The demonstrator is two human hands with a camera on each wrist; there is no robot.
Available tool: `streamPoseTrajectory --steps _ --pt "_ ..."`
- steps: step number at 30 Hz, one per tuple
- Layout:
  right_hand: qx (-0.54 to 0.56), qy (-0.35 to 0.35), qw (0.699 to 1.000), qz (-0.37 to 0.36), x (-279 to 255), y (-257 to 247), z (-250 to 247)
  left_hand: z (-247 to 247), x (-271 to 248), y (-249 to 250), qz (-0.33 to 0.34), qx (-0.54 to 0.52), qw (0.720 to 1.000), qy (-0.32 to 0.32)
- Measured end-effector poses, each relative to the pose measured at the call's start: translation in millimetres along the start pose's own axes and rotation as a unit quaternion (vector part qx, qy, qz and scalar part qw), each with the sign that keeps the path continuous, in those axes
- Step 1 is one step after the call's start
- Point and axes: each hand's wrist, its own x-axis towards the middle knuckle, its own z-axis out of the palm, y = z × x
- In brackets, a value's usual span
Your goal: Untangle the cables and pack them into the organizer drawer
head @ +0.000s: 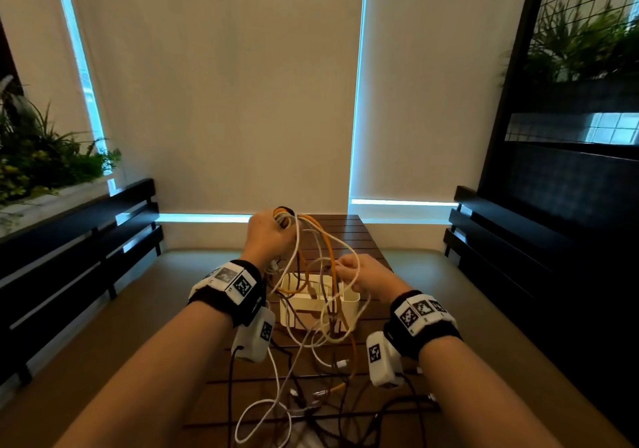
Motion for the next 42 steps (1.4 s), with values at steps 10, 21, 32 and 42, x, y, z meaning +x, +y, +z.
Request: streamPoseTrajectory --steps 10,21,32,42 --pt "0.252 0.466 0.842 0.101 -14 61 -37 -23 9 -50 -0.092 -0.046 0.987 0.124" --pt "0.120 0.216 0.903 0.352 -43 133 -15 -17 6 -52 -0.109 -0.078 0.986 0.095" --pt "0.202 0.147 0.961 -0.122 -33 -32 13 26 -22 17 -0.028 -0.240 0.970 -0.024" --pt "0.203 -0.083 0.975 -0.038 -36 -22 59 18 -31 43 -0.123 -0.562 0.817 -0.040"
